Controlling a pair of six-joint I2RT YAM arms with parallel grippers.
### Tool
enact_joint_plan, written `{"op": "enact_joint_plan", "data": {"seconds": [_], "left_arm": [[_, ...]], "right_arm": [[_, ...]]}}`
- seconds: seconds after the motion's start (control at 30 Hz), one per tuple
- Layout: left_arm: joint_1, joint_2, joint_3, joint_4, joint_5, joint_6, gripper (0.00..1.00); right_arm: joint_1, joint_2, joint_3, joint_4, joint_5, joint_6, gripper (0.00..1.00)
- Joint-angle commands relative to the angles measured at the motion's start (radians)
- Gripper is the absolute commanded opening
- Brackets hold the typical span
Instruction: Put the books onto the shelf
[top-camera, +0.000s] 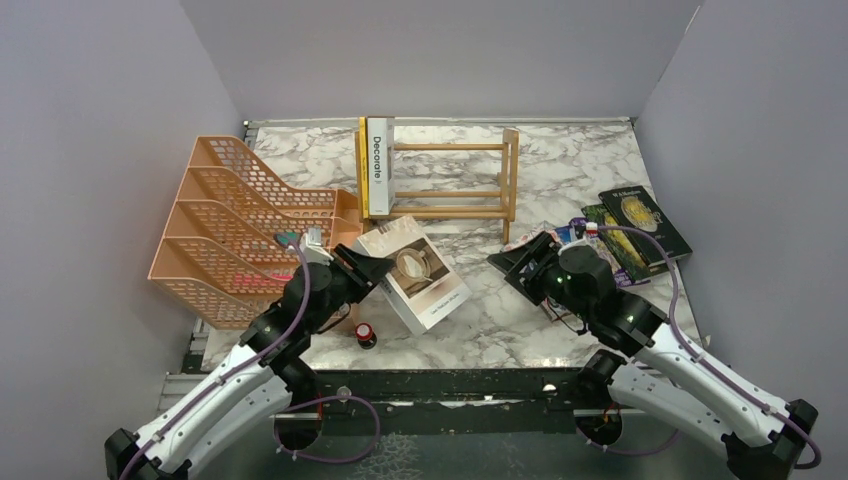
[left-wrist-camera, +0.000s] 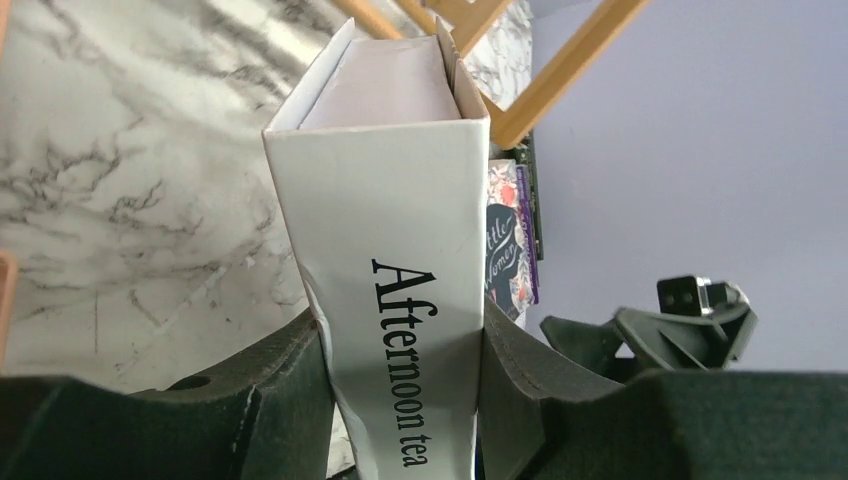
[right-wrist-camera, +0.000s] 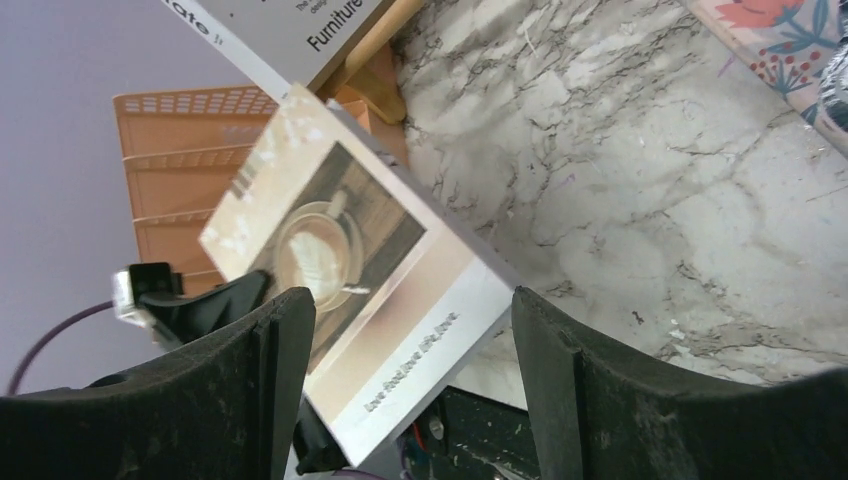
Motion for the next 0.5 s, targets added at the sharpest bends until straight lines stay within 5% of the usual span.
{"op": "enact_joint_plan", "data": {"seconds": [0.0,0.47], "left_arm": [[-0.006,-0.034,0.146,-0.046,0.039,0.23,0.3],[-0.005,0.475,0.699,-0.083,-0.071,0.728,0.3]], "right_arm": [[-0.003,-0.01,0.019,-0.032,0.056,-0.075,0.76],[-0.003,-0.029,-0.041,-0.007,0.049,-0.058,0.73]]}}
